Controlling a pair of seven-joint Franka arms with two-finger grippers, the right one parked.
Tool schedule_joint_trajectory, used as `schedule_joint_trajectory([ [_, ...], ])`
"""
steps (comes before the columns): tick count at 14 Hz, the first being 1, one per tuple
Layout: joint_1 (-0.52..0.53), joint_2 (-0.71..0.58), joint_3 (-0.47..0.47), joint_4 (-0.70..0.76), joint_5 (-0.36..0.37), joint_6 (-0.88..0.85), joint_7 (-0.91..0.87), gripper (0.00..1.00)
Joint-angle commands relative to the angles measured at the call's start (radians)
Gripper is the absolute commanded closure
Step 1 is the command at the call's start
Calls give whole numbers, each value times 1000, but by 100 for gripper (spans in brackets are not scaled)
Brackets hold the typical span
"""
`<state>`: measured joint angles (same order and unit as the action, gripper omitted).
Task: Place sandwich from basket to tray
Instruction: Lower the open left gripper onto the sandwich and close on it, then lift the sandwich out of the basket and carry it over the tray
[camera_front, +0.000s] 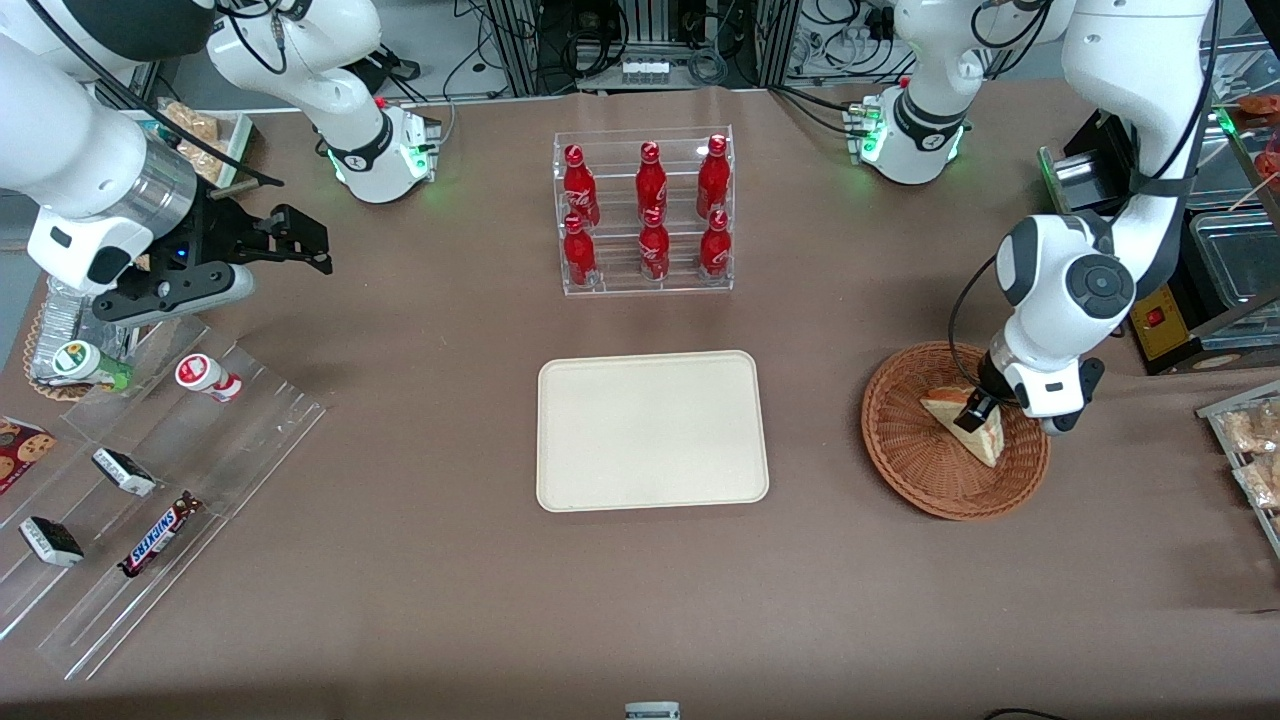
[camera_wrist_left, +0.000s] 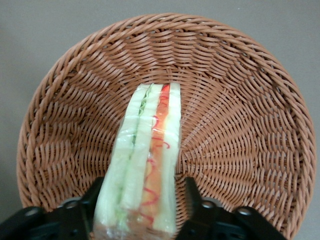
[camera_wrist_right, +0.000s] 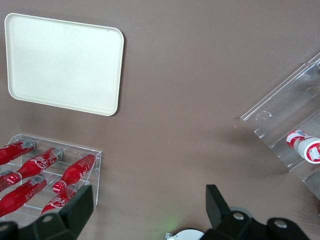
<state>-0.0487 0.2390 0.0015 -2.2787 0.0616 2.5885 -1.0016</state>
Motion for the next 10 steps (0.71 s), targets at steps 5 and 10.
schedule_joint_trajectory([
  [5, -106, 8, -17, 298, 18, -373, 3, 97],
  [10, -327, 139, -18, 502, 14, -416, 176, 96],
])
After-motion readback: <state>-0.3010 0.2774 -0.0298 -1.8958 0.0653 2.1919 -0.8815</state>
